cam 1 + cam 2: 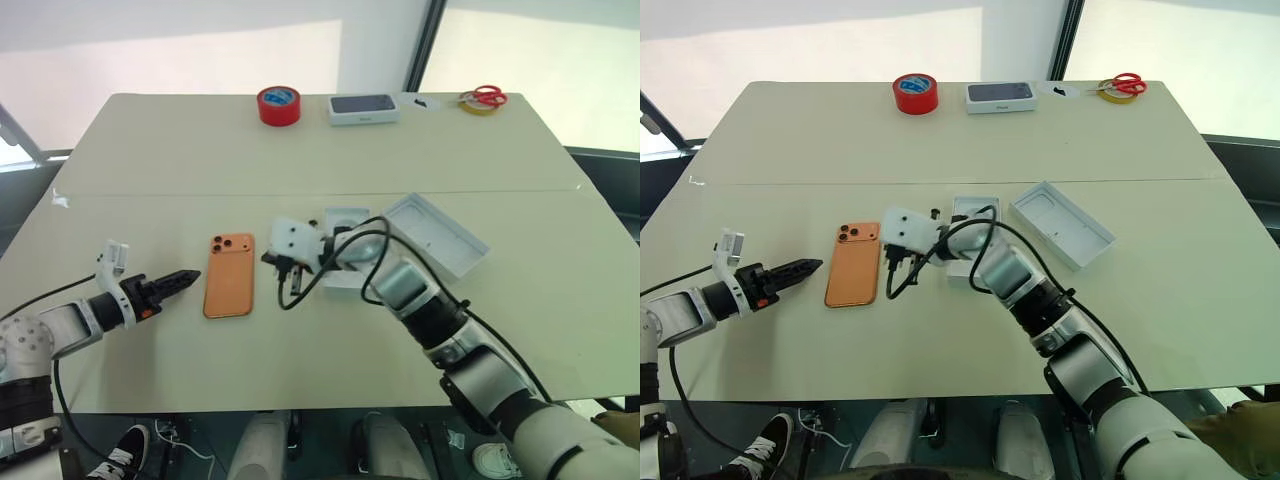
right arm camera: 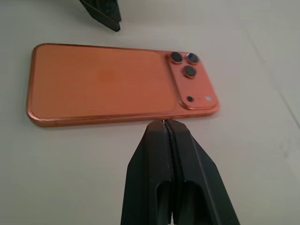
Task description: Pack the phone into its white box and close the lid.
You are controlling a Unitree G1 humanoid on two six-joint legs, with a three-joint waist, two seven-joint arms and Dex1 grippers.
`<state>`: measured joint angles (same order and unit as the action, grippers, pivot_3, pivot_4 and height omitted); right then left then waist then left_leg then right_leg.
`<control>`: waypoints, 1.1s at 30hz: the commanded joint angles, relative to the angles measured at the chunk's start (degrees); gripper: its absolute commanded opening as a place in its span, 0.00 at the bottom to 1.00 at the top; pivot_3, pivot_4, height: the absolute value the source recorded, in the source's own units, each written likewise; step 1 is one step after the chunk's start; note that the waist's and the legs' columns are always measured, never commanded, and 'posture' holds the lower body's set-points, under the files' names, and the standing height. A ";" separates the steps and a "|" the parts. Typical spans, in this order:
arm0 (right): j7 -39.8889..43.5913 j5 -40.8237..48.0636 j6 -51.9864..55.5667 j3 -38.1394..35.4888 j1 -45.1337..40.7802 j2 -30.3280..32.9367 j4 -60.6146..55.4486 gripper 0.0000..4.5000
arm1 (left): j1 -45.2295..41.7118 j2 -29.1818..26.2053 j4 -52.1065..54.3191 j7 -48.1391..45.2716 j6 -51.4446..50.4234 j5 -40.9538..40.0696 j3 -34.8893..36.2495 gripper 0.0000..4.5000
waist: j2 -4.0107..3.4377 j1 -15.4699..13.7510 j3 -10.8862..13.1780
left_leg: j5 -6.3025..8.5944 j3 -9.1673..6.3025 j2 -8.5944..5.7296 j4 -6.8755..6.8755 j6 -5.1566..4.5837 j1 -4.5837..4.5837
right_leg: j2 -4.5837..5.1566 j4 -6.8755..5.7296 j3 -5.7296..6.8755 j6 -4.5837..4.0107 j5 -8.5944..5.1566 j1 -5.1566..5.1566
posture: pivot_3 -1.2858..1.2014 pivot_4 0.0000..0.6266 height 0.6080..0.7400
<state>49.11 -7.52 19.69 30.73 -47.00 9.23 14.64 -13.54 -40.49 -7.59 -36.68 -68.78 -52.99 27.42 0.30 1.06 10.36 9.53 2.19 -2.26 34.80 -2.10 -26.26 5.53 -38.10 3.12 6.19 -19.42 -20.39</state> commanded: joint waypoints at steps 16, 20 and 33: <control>-1.92 -7.56 -0.31 4.27 0.09 -2.12 2.95 0.01 | -3.35 5.90 1.71 -3.67 2.41 5.63 -12.43 0.51 | 0.03 -0.50 -0.33 | -0.09 0.05 -0.06 -0.16 0.15 0.07 | 0.03 -0.01 0.01 0.00 0.00 -0.01 | 0.52 0.24 0.96; -2.09 -7.66 -0.18 3.78 0.08 -2.11 2.99 0.01 | -4.41 6.73 1.68 -3.84 -0.60 6.22 -14.99 0.51 | 0.03 -0.54 -0.43 | -0.09 0.05 -0.07 -0.16 0.16 0.08 | 0.03 -0.01 0.01 0.00 0.00 -0.01 | 0.52 0.24 0.96; -1.54 -7.92 -0.31 3.21 0.68 -2.25 2.84 0.01 | -11.66 7.16 3.45 -0.31 -9.87 7.43 -16.08 0.51 | 0.07 -0.44 -0.57 | -0.09 0.04 -0.11 -0.19 0.16 0.09 | 0.03 -0.02 0.01 0.00 0.00 0.01 | 0.52 0.24 0.96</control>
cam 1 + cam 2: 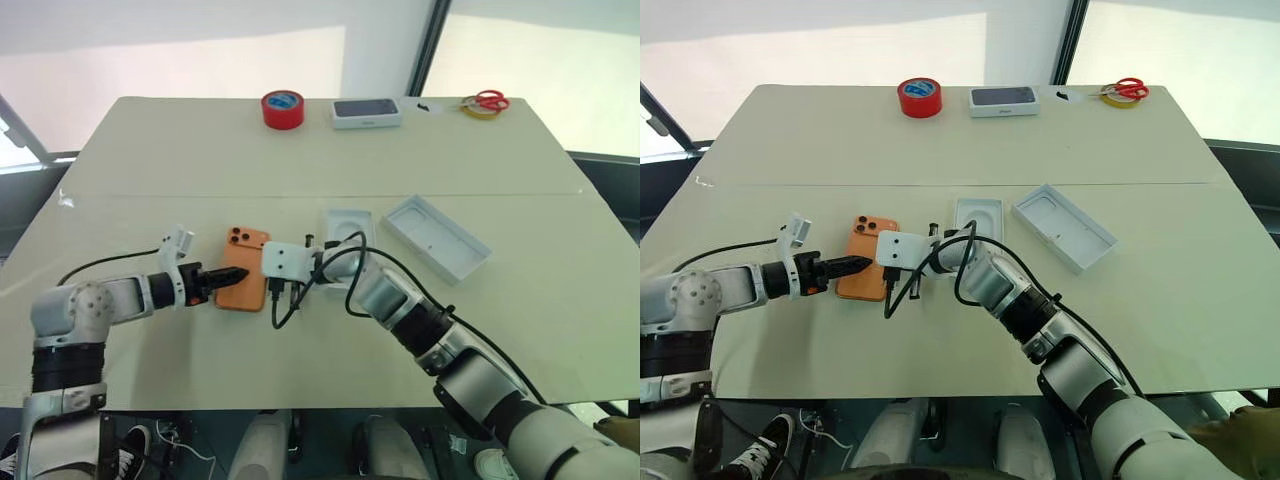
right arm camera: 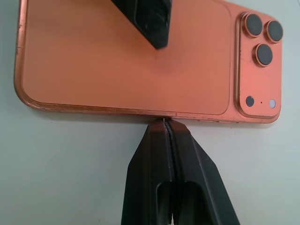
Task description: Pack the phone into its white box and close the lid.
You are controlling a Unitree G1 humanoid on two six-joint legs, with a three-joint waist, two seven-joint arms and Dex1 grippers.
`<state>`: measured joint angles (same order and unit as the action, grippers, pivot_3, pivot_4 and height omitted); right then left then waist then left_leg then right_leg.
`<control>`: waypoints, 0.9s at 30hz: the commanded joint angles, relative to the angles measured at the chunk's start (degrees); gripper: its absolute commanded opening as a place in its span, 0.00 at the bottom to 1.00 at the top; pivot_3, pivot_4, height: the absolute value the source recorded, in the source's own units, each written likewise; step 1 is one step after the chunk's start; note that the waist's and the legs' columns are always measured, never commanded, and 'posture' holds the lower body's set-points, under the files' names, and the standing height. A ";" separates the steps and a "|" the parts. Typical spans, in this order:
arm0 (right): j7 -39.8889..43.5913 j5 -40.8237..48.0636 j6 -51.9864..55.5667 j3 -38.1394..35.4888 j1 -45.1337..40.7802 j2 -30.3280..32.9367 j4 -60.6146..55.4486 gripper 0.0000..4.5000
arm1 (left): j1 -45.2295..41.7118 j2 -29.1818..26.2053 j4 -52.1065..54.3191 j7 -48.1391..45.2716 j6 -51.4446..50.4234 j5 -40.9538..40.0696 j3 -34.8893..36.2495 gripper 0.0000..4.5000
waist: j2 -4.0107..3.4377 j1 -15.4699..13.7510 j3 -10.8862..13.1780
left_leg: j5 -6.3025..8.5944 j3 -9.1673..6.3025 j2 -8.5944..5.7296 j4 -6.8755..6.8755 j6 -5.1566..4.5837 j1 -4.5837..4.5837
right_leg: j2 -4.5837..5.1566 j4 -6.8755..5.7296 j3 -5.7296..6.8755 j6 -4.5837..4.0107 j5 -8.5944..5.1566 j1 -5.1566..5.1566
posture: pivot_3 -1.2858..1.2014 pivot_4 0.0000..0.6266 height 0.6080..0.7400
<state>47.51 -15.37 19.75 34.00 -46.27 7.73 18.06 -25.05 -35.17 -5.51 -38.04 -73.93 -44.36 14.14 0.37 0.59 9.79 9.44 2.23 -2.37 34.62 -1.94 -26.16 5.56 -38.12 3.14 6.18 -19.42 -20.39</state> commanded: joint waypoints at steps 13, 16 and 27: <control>-0.32 -0.47 -0.99 -0.15 0.07 -0.40 0.07 0.01 | 1.18 1.82 -3.18 0.11 -4.62 -2.33 4.51 0.51 | 0.01 0.57 0.00 | -0.03 0.00 0.03 -0.05 0.04 0.00 | -0.02 0.00 0.00 0.00 0.00 -0.04 | 0.52 0.24 0.96; -0.33 -0.48 -1.06 -0.08 -0.07 -0.58 0.17 0.01 | 1.26 2.08 -4.14 0.14 -4.62 -2.63 5.15 0.51 | 0.02 0.61 0.00 | -0.04 0.00 0.04 -0.06 0.05 0.01 | -0.02 0.01 0.00 0.00 0.00 -0.05 | 0.52 0.24 0.96; 0.04 -0.42 -1.07 -0.04 0.21 -0.44 -0.15 0.00 | 1.78 2.52 -5.21 0.63 -6.50 -5.08 7.45 0.00 | 0.11 0.61 -0.06 | -0.10 0.01 0.04 -0.29 0.16 0.16 | 0.00 0.04 -0.02 0.00 0.00 -0.05 | 0.52 0.24 0.96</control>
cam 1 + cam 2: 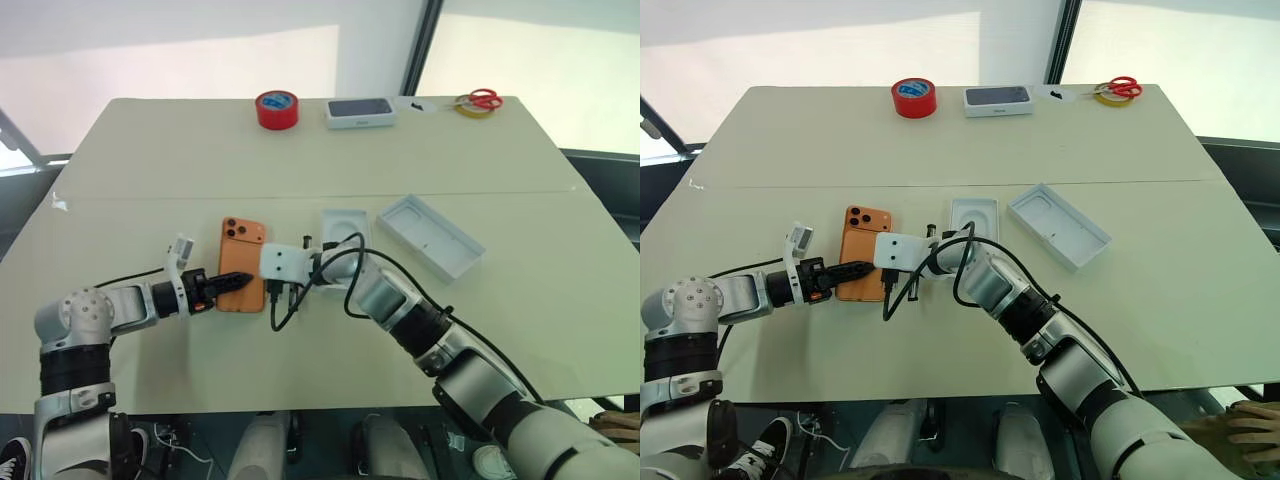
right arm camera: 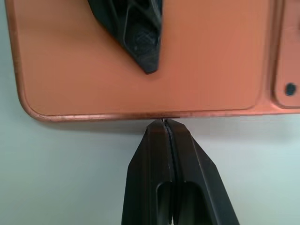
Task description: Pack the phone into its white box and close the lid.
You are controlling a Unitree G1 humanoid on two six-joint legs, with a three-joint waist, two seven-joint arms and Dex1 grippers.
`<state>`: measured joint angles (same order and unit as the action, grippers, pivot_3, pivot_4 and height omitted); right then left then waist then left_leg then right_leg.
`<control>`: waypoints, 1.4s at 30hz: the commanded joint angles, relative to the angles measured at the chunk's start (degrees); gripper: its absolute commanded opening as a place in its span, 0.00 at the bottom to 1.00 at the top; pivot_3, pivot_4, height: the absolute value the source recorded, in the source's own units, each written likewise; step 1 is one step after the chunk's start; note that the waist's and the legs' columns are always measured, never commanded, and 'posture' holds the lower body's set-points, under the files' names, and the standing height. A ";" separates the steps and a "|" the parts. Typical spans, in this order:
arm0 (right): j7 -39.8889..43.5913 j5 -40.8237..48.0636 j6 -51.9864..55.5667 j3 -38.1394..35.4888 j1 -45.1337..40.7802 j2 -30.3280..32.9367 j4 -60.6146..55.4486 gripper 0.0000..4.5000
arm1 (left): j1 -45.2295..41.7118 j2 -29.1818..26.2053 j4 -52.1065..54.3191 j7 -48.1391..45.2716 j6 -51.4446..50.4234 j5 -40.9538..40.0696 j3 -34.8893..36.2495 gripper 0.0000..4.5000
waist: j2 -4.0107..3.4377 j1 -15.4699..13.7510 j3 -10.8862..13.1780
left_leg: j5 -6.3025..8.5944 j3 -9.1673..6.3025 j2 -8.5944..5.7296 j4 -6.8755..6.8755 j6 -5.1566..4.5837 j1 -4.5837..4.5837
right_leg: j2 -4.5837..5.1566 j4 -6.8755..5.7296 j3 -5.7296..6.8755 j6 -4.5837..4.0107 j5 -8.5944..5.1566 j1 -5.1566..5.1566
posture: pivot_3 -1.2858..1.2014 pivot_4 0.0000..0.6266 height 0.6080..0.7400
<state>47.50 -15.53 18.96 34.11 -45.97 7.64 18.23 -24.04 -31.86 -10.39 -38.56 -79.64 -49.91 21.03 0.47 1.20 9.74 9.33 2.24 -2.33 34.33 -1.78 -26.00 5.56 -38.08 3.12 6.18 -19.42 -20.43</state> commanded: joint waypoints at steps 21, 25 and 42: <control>20.70 18.98 -4.23 -14.87 13.32 24.02 -25.10 0.78 | 0.64 4.84 3.43 3.11 1.26 -6.53 9.26 0.00 | 0.29 -0.75 0.07 | 0.09 0.01 -0.06 -0.14 -0.15 0.01 | 0.16 0.26 -0.01 -0.01 0.00 0.08 | 0.52 0.24 0.96; 20.47 20.55 -4.51 -16.44 16.40 27.02 -26.17 0.78 | 1.12 6.06 5.58 2.93 1.68 -7.18 8.44 0.00 | 0.28 0.30 0.10 | 0.09 0.09 0.02 -0.18 -0.15 -0.01 | 0.06 0.23 -0.22 -0.04 0.02 0.18 | 0.52 0.24 0.96; 16.20 17.03 -10.67 -15.77 17.55 26.37 -20.08 0.01 | -0.43 7.19 6.04 4.36 1.61 -8.48 7.32 0.00 | 0.37 -0.54 0.13 | 0.04 0.08 0.09 -0.09 -0.10 0.00 | 0.00 0.31 -0.27 -0.12 0.04 0.03 | 0.52 0.24 0.96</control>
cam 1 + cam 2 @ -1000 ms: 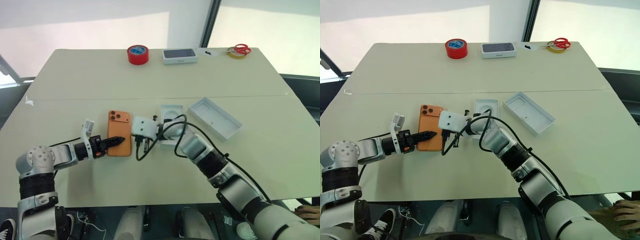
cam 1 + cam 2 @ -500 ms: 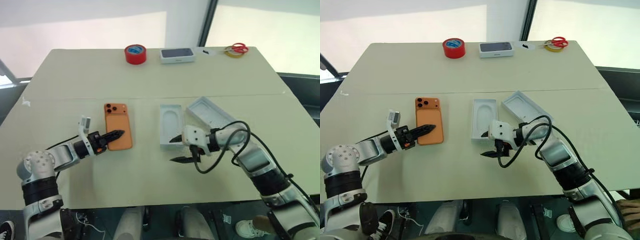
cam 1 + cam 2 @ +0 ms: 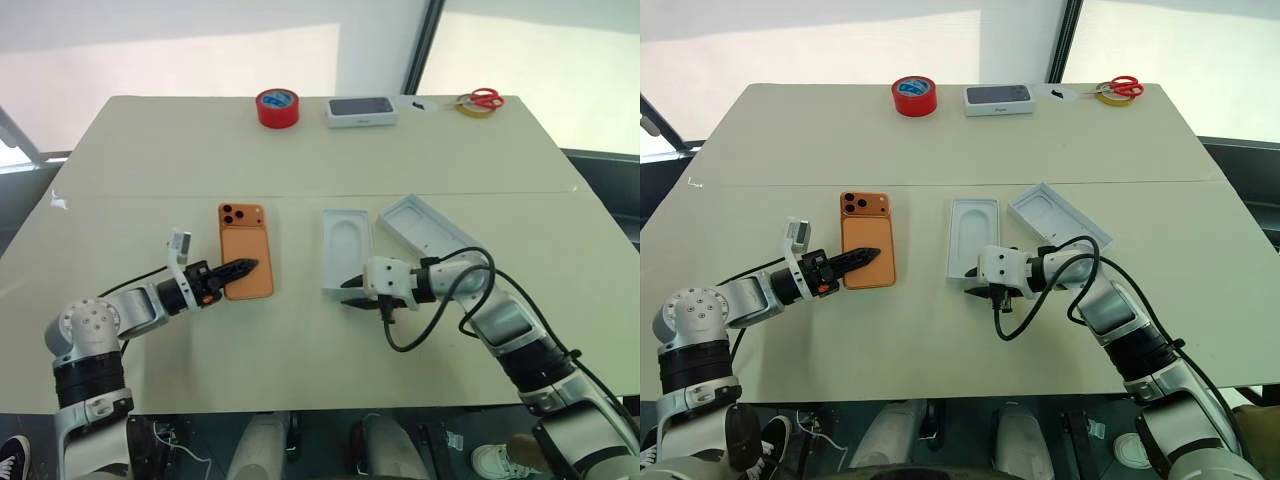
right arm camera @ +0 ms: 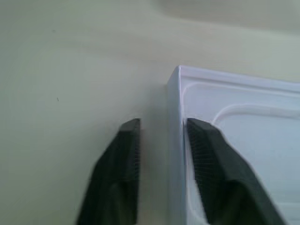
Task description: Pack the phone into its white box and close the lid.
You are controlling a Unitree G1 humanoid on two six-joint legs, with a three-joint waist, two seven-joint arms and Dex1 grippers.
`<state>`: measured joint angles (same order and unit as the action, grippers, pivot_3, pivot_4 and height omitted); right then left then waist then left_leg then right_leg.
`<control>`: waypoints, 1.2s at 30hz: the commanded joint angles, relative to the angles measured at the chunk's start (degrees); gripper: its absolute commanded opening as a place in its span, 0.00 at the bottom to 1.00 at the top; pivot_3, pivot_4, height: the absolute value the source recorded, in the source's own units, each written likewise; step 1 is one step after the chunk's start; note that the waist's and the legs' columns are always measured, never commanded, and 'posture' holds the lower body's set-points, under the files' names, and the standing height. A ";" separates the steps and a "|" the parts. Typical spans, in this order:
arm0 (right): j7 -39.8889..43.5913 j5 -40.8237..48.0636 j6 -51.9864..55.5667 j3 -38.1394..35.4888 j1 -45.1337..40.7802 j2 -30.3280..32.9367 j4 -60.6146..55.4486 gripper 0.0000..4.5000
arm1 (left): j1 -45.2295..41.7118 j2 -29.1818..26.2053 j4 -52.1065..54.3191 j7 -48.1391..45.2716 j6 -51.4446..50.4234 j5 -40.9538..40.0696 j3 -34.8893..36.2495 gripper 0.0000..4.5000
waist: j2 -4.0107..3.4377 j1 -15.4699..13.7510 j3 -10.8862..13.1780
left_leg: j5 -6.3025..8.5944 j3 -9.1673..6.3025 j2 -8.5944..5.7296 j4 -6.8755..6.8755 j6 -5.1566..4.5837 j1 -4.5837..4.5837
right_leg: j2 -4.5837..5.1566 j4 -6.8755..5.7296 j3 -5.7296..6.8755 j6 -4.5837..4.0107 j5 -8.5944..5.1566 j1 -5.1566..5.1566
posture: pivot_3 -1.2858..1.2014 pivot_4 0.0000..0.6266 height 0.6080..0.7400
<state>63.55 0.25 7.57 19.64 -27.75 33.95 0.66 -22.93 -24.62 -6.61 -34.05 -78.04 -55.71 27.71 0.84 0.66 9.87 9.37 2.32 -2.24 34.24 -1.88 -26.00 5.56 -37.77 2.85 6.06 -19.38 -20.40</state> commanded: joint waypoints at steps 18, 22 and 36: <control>-6.07 1.07 9.66 1.83 -3.37 -9.30 -7.79 0.45 | -10.41 6.34 1.06 11.39 -2.75 -8.41 3.23 0.00 | 0.06 -0.03 0.01 | -0.08 0.00 -0.04 0.03 -0.04 0.00 | -0.06 -0.12 0.02 0.01 0.01 0.17 | 0.52 0.24 0.96; -4.91 7.45 12.72 -4.64 -3.73 -7.85 -10.13 0.68 | -9.67 7.97 1.16 12.26 -1.12 -8.11 2.62 0.00 | 0.07 -0.19 0.02 | -0.07 -0.01 -0.04 0.04 0.04 0.00 | -0.07 -0.13 0.02 0.01 0.01 0.17 | 0.52 0.24 0.96; -2.45 7.23 5.42 -10.62 -3.81 3.90 -1.63 0.68 | -10.76 11.18 -3.03 8.36 6.38 -0.04 -9.16 0.00 | 0.10 -0.93 0.03 | -0.10 0.02 0.00 0.07 -0.03 0.00 | -0.09 -0.09 0.02 0.01 0.00 0.23 | 0.52 0.24 0.96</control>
<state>61.53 7.02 14.02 10.33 -30.28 37.77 0.25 -31.69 -12.85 -10.77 -23.26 -73.21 -55.69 19.44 0.94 -0.27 9.90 9.27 2.34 -2.24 34.31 -1.91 -26.00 5.47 -37.86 2.87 6.07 -19.38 -20.17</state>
